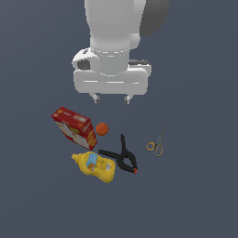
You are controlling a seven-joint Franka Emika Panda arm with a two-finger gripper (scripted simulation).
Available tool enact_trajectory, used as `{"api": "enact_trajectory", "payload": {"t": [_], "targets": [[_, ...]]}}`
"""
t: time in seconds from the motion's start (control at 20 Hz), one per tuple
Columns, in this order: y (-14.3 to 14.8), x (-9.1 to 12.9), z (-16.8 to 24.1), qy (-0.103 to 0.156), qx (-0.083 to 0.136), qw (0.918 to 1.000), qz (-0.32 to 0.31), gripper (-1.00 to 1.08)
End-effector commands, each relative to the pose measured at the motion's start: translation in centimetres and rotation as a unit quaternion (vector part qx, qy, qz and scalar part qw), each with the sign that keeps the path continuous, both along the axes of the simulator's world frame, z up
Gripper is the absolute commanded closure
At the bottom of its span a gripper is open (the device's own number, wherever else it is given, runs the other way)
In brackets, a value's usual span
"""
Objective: Pick up a designated object from a clutter of objects.
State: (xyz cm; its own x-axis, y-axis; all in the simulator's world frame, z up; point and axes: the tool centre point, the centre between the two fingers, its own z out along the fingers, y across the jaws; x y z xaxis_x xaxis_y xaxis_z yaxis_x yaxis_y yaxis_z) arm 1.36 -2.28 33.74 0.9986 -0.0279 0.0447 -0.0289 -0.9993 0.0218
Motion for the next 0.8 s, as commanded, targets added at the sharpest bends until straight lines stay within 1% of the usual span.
{"api": "enact_trajectory", "payload": {"t": [0.0, 0.15, 0.45, 0.75], "targets": [[0.0, 0.0, 0.0, 0.0, 0.0, 1.0, 0.0, -0.92], [0.3, 0.0, -0.2, 0.003, 0.001, 1.0, 0.003, -0.92], [2.3, -0.2, -1.6, 0.017, 0.007, 0.9997, 0.018, -0.92], [2.3, -0.2, -1.6, 0.017, 0.008, 0.9996, 0.019, -0.92]]}}
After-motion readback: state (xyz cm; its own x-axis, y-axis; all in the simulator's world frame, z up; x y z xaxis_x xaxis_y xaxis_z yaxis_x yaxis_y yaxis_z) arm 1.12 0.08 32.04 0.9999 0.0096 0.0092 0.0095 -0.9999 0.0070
